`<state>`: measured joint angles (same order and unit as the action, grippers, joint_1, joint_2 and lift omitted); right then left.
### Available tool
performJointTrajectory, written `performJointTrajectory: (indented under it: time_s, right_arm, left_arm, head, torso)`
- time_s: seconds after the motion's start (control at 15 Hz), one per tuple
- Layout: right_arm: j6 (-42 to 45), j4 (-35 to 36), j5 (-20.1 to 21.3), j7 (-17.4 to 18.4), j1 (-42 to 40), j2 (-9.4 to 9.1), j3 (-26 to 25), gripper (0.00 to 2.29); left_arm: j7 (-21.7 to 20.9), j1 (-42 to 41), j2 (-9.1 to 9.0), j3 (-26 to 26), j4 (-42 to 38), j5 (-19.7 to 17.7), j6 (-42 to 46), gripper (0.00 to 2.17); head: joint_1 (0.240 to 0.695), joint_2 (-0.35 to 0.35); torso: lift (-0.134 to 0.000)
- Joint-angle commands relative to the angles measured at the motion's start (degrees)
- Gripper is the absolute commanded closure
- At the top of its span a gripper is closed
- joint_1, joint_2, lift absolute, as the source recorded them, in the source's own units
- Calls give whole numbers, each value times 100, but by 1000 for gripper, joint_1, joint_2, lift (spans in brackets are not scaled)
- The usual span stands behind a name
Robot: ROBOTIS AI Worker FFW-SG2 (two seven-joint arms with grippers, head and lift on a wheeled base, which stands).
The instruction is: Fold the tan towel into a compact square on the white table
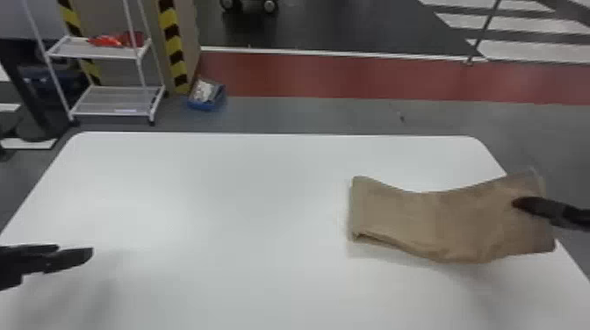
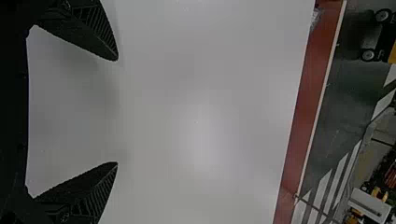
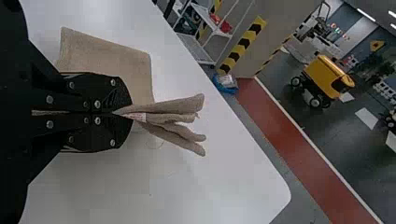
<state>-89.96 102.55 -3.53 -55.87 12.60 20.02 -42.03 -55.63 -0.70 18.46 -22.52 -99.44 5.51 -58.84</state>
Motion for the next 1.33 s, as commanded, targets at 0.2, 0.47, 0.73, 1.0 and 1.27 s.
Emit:
performJointTrajectory:
  time_s: [0.2, 0.47, 0.73, 1.0, 1.27]
  right_arm:
    - [-12, -69, 327, 217, 683, -482, 521, 1295]
    - [-12, -183, 459, 314, 1008, -1027, 907, 1295]
    - [-12, -209, 714, 376, 973, -1361, 1444, 1295]
    - [-12, -385, 872, 481, 955, -1528, 1804, 1295]
    - [105, -684, 951, 666, 964, -1686, 1953, 1295]
  left_arm:
    - [-62, -18, 0, -51, -41, 46, -36, 87]
    - [-62, -27, 26, -86, -32, 55, -18, 87]
    - [-53, -18, 26, -86, 47, 55, 34, 87]
    - [-26, -9, 26, -77, 118, 55, 105, 87]
    - [-26, -9, 9, -51, 135, 55, 122, 87]
  head:
    - [695, -65]
    - [695, 5]
    - [695, 80]
    - [695, 122]
    - [695, 152]
  torso:
    - [-123]
    - [-123]
    - [-123]
    - [-123]
    - [-123]
